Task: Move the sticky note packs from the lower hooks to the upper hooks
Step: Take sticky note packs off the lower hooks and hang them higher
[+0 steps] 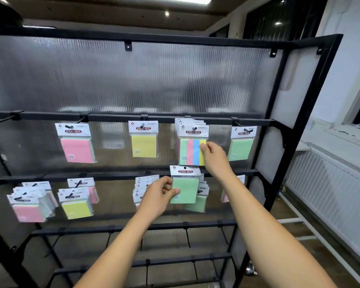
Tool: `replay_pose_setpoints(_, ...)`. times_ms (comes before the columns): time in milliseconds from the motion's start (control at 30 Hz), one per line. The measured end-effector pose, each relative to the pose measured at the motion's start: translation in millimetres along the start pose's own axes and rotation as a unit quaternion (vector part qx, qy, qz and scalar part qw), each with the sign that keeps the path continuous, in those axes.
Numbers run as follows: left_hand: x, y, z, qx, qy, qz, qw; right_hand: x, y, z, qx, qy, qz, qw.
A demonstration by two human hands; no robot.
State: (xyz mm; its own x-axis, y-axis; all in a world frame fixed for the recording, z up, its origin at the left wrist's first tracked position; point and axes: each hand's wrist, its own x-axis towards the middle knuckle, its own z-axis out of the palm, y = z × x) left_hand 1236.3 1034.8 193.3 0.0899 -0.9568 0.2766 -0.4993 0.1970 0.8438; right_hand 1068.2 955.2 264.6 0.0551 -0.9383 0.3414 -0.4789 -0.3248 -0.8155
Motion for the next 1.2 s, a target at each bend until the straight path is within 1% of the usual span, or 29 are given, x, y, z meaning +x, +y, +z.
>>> replay_pose_setpoints(267,-1.9,-1.5,1.2,-0.004,-0.004,0.006,1.0,2.1,7.7,2.5,-0.035,0.008,0.02,0.999)
replay_pose_setpoints(400,-4.5,2.2,1.7,-0.018,-0.008,0.018,1.0,-20.2,38.0,-2.1,-0.048,-0.009,0.076,0.996)
replay_pose_setpoints(500,-3.3,9.5,6.4,-0.037,-0.018,0.028,0.999,-45.5,65.7,-11.0,-0.05,0.005,0.113,0.992)
replay_pose_setpoints(567,0.7,19.5,11.5,-0.049,-0.024,0.043,0.998,-59.0,79.2,-16.4,-0.071,0.012,0.121,0.99)
replay_pose_setpoints(667,9.6,41.6,24.4,-0.058,-0.021,0.071,0.996,-68.6,91.5,-25.8,-0.109,0.001,0.114,0.987)
replay_pose_setpoints(900,34.6,100.2,65.9,-0.05,-0.036,0.128,0.99,-68.5,123.8,-63.4,-0.154,-0.01,0.104,0.983)
replay_pose_setpoints(1067,55.0,119.8,91.5,-0.051,-0.034,0.139,0.988,-58.9,135.4,-80.4,-0.22,-0.015,0.068,0.973)
replay_pose_setpoints(1200,70.8,129.6,106.4,-0.049,-0.021,0.15,0.987,-51.8,144.6,-85.1,-0.215,-0.031,0.069,0.974)
